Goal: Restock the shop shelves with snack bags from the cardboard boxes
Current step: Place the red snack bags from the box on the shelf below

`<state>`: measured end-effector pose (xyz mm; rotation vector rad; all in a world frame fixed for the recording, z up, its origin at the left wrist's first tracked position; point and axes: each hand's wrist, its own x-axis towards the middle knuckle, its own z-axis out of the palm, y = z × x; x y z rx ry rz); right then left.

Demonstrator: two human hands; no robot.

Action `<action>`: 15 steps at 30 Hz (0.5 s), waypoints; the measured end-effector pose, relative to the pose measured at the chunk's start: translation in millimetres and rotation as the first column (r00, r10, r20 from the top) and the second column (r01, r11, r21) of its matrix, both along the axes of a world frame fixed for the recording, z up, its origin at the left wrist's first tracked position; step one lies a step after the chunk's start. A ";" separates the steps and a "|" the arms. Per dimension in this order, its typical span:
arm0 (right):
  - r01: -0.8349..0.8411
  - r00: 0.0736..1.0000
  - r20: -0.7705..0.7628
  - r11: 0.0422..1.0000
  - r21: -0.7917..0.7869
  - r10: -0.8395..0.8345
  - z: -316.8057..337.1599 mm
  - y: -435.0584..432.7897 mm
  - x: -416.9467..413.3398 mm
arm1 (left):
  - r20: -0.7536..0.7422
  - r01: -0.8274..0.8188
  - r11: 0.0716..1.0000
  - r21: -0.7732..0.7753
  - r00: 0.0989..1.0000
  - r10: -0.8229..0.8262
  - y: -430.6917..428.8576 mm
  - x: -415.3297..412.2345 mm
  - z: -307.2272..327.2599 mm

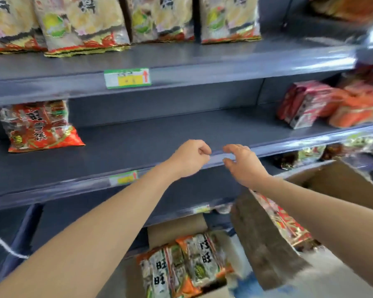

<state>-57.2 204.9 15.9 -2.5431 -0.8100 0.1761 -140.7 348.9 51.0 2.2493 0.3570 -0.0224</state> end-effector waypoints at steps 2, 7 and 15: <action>0.140 0.990 -0.025 0.990 0.000 -0.140 5.8 -54.9 23.6 | -0.009 0.095 0.995 -0.035 0.995 -0.095 -46.2 25.7 2.9; 0.424 0.899 -0.102 0.905 -0.042 -0.426 14.7 -159.9 57.0 | -0.095 0.214 0.966 -0.146 0.969 -0.230 -130.9 66.2 -5.3; 0.457 0.855 -0.149 0.858 -0.234 -0.496 -25.3 -223.4 64.7 | -0.255 0.170 0.959 -0.229 0.940 -0.227 -186.9 101.6 -66.3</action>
